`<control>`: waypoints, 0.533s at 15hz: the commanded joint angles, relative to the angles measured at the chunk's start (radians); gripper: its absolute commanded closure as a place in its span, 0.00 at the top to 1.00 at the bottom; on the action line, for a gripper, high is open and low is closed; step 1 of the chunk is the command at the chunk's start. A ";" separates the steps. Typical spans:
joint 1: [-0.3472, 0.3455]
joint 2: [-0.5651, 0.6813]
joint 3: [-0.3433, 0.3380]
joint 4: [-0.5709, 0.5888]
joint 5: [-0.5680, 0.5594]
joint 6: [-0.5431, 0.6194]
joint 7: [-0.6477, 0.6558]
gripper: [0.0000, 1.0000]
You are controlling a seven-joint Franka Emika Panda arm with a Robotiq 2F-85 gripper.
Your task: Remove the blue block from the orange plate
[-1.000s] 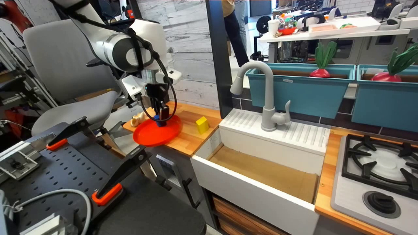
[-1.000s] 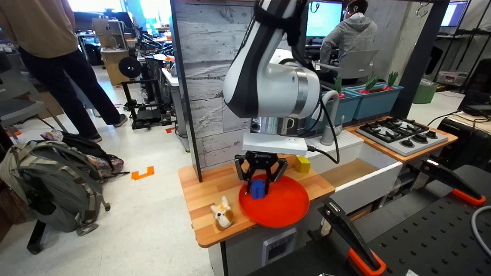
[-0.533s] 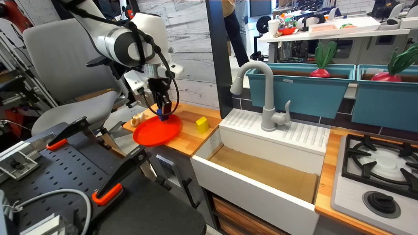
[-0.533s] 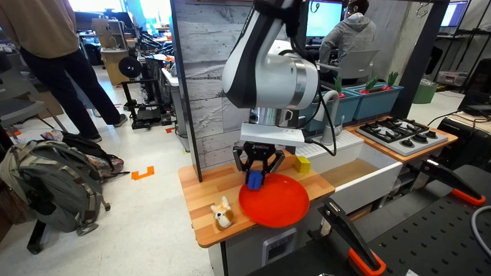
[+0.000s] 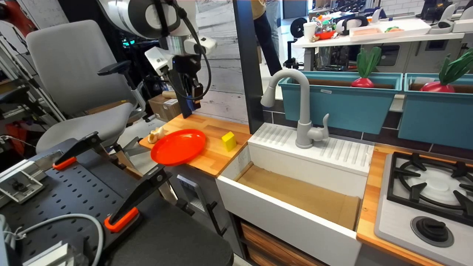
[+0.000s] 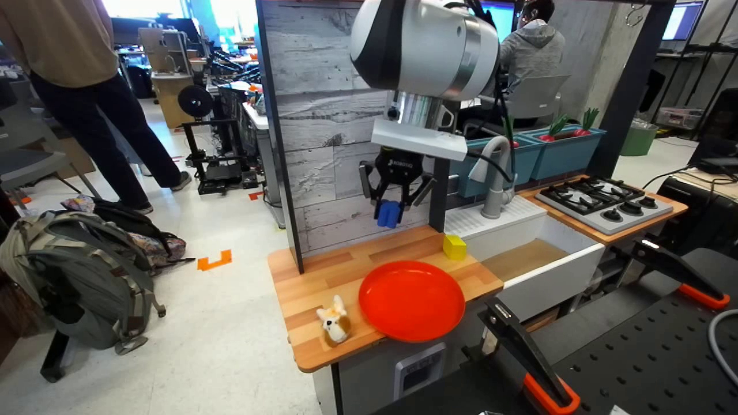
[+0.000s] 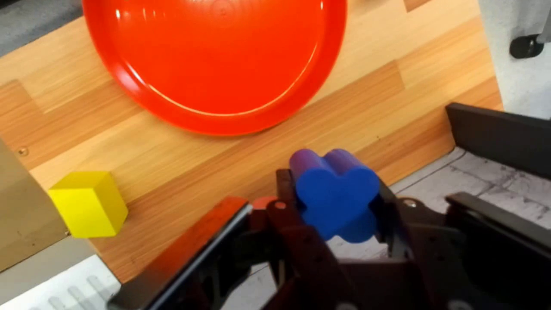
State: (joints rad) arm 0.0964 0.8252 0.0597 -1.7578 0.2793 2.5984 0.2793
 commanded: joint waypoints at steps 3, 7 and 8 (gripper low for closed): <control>-0.070 0.010 -0.009 0.036 0.016 -0.052 0.006 0.16; -0.090 0.050 -0.030 0.046 0.006 -0.031 0.012 0.16; -0.090 0.065 -0.038 0.053 0.002 -0.034 0.017 0.16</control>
State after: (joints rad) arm 0.0074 0.8433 0.0386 -1.7456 0.2799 2.5733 0.2823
